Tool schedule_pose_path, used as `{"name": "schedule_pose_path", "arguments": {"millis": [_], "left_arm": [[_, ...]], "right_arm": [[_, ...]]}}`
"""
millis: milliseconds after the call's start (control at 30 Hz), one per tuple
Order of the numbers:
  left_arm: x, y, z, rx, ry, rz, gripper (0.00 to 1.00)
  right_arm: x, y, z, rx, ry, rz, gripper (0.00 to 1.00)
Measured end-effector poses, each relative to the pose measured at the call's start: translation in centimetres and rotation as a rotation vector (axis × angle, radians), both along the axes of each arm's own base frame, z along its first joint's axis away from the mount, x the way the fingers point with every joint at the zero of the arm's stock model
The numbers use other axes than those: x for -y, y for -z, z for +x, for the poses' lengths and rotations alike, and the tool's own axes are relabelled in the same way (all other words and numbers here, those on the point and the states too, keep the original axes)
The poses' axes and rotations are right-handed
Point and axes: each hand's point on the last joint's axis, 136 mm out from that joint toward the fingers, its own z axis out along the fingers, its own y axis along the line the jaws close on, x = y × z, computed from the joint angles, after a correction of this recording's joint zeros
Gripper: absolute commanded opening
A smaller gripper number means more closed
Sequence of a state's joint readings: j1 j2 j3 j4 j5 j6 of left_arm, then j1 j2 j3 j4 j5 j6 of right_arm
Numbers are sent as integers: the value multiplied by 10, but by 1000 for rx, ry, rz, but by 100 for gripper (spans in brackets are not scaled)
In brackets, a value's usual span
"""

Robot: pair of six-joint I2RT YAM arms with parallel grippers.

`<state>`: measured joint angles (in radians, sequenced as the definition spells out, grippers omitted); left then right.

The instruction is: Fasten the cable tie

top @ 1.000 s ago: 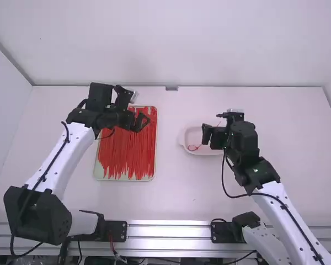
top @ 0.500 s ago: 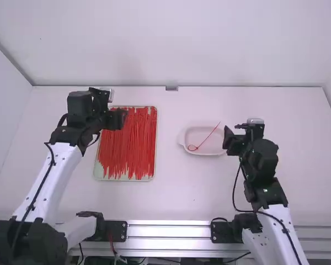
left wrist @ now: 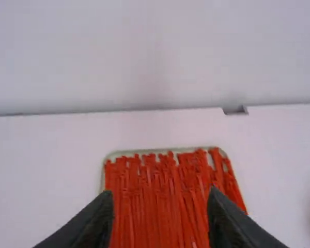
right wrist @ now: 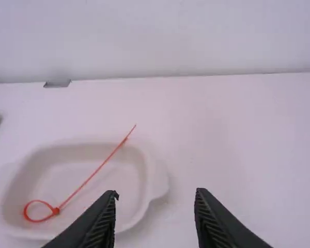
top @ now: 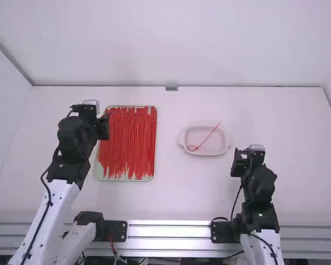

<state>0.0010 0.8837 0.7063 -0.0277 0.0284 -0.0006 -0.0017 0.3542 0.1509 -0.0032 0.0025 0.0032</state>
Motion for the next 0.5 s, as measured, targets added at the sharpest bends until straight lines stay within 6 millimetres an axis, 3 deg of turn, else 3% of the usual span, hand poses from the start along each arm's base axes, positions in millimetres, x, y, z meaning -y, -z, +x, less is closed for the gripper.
{"name": "schedule_pose_path", "arguments": {"millis": [133, 233, 500], "left_arm": [[-3, 7, -16, 33, -14, 4, 30], [-3, 25, -31, 29, -15, 4, 23], [-3, 60, -56, 28, -15, 4, 7]], "right_arm": [[0, 20, -6, 0, -1, -3, 28], [0, 33, -10, 9, -1, -4, 22], [0, 6, -10, 127, -4, -6, 11]]}}
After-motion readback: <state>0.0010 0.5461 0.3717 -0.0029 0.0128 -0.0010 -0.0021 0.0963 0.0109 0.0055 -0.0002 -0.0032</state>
